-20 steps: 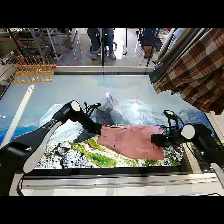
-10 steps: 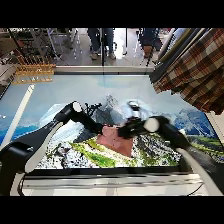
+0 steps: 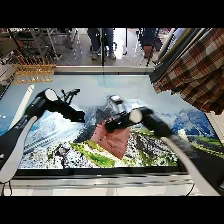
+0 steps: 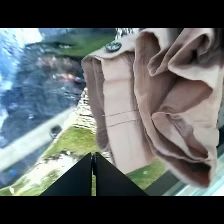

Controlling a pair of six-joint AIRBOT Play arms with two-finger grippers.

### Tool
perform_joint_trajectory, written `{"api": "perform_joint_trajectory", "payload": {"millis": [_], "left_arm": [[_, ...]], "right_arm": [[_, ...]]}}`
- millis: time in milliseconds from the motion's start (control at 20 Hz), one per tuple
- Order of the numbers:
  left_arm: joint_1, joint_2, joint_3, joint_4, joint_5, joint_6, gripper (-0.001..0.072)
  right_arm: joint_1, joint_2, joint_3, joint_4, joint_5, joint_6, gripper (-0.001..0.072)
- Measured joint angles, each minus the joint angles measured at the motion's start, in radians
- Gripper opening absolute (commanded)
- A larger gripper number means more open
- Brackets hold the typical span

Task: Fold the clothes and pants, and hang the long-sleeved shirts on hangers.

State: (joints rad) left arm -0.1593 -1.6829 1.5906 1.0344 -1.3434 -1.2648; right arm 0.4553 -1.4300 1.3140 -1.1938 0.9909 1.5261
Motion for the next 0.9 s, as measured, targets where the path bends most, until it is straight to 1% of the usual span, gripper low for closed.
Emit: {"api": "perform_joint_trajectory", "payload": {"millis": [50, 100, 150, 250, 350, 450, 550, 650, 700, 750, 800, 850, 900], "left_arm": [[0.005, 0.012, 0.000, 0.002, -0.006, 0.000, 0.0013], [0.006, 0.023, 0.000, 0.006, -0.007, -0.001, 0.0013], [0.004, 0.029, 0.000, 0.004, -0.009, -0.001, 0.0014], [-0.006, 0.037, 0.000, 0.005, -0.014, -0.004, 0.0013], [-0.023, 0.042, 0.000, 0.005, -0.014, -0.004, 0.0014], [-0.040, 0.043, 0.000, 0.005, -0.016, -0.003, 0.0014], [-0.054, 0.045, 0.000, 0.005, -0.026, 0.002, 0.0014], [-0.063, 0.045, 0.000, 0.005, -0.045, 0.008, 0.0014], [-0.065, 0.045, 0.000, 0.005, -0.053, 0.010, 0.0014], [-0.067, 0.045, 0.000, 0.005, -0.067, 0.012, 0.0014], [-0.068, 0.045, 0.000, 0.005, -0.082, 0.013, 0.0013], [-0.069, 0.045, 0.000, 0.005, -0.097, 0.016, 0.0014], [-0.070, 0.045, 0.000, 0.005, -0.114, 0.018, 0.0013]], "right_arm": [[-0.057, 0.051, -0.039, -0.005, 0.008, 0.013, 0.0516], [-0.119, 0.105, -0.100, 0.002, 0.018, 0.023, 0.0548], [-0.175, 0.151, -0.171, 0.030, 0.017, 0.029, 0.0612], [-0.278, 0.226, -0.351, 0.142, 0.002, 0.010, 0.0644], [-0.343, 0.254, -0.528, 0.327, -0.052, -0.077, 0.0647], [-0.375, 0.229, -0.651, 0.537, -0.108, -0.208, 0.0667], [-0.380, 0.158, -0.703, 0.729, -0.139, -0.344, 0.0680], [-0.357, 0.063, -0.694, 0.872, -0.151, -0.443, 0.0678], [-0.337, 0.010, -0.668, 0.932, -0.149, -0.476, 0.0617], [-0.315, -0.036, -0.636, 0.970, -0.142, -0.500, 0.0477], [-0.291, -0.082, -0.596, 0.989, -0.143, -0.516, 0.0139], [-0.274, -0.116, -0.558, 1.002, -0.151, -0.523, 0.0017], [-0.261, -0.137, -0.517, 1.019, -0.155, -0.522, 0.0017]]}}
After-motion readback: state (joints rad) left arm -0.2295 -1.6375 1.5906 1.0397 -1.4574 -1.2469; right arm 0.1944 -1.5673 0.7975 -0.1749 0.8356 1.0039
